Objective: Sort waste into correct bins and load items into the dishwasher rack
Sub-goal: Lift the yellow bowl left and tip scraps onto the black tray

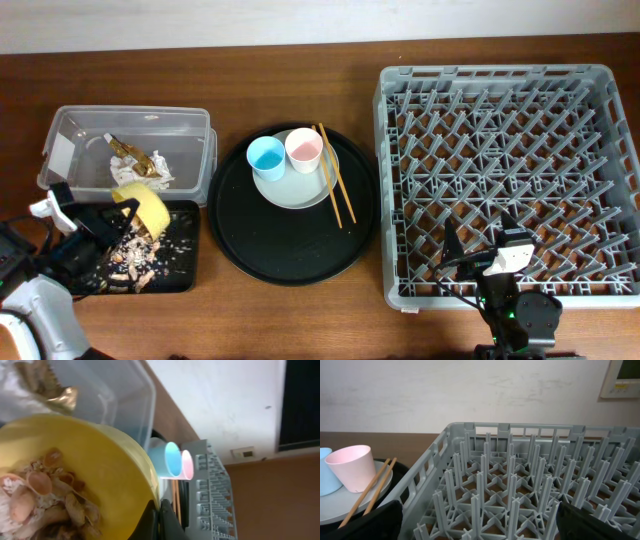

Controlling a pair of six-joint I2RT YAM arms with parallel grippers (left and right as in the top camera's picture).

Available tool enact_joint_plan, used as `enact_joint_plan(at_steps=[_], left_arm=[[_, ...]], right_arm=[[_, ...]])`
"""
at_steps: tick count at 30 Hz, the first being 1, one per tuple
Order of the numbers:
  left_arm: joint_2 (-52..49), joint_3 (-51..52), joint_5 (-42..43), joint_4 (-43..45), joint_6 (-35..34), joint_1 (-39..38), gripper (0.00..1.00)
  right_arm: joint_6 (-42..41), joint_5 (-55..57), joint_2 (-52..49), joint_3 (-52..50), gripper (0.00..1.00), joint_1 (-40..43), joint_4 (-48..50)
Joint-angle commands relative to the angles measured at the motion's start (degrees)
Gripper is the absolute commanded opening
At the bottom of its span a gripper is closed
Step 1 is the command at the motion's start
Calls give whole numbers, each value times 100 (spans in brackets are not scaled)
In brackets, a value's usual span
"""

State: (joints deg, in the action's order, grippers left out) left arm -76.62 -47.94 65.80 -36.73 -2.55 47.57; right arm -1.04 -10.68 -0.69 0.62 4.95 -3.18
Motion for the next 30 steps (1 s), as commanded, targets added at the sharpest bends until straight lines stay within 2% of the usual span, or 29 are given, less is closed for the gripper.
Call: enact_joint_plan(at_steps=[1,3,5,8,9,13,18,26,30], left_arm=[[-420,24,876,264,111,26,0],[-929,24,1478,487,114,26,0],[-1172,24,1740,632,114,26,0],[-1276,22,2092,863,109,26,0],[-1276,22,2444,1060,103,26,0],[-1276,4,2439,1147,-4,28,0],[-1279,4,2439,1709,-730,190,0],[-1272,2,2439,1912,-839,361,0],[-1272,2,2441,1910,-1172,361,0]], right_arm=[[15,-72,37,-31,98,33,-28],[15,-72,37,-31,98,33,-28],[15,-72,37,-31,98,33,-28],[15,-72,37,-31,98,33,-28],[15,-72,37,-31,98,33,-28],[15,-72,37,-31,98,33,-28],[15,-72,37,-31,98,33,-28],[17,-72,37,-31,98,33,-28],[15,-72,28,-31,98,33,-28]])
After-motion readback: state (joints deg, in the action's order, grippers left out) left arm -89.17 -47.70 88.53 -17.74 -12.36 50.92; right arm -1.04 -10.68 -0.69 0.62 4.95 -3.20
